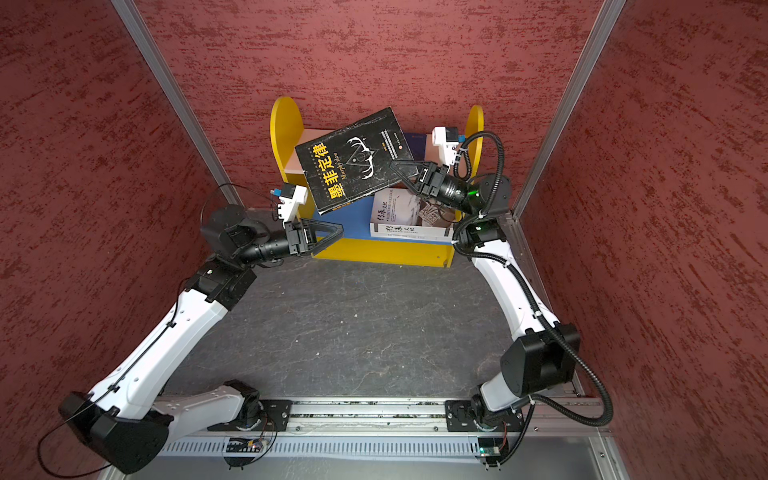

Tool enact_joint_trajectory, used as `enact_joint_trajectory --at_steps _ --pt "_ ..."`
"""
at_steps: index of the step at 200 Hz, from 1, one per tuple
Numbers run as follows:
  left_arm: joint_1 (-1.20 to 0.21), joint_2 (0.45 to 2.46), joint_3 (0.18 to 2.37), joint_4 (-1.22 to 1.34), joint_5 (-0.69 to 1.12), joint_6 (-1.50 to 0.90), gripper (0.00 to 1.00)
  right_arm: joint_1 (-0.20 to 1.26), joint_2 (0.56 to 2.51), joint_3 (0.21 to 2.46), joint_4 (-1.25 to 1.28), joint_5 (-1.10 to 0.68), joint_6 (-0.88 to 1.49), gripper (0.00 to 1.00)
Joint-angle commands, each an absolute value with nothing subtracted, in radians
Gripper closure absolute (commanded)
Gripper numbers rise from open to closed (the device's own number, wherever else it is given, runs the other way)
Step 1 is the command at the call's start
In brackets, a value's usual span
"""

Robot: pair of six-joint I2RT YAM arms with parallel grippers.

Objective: Stacking books/files
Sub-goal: Pick up the book at the center of the table.

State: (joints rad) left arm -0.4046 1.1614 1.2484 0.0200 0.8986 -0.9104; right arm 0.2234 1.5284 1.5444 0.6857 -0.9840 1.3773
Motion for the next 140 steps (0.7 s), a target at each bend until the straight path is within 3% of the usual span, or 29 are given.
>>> enact_joint_trajectory --at_steps 1,21,32,85,140 --pt "-0.407 1.149 1.256 0.103 0.91 -0.902 0.29 0.22 1.468 1.542 0.782 -0.944 1.393 0.87" --pt "-0.403 1.115 1.22 0.13 0.845 -0.907 0.27 0.22 1.459 1.526 0.779 -0.942 1.393 0.87" --pt "-0.403 1.095 1.203 0.137 0.784 -0.91 0.21 0.22 1.459 1.516 0.778 -0.939 1.397 0.87" --pt "-0.391 1.109 1.167 0.327 0.667 -0.979 0.21 0.221 1.42 1.48 0.796 -0.945 1.426 0.87" --pt "-0.394 1.162 1.176 0.429 0.638 -1.047 0.35 0.22 1.392 1.437 0.811 -0.938 1.439 0.87"
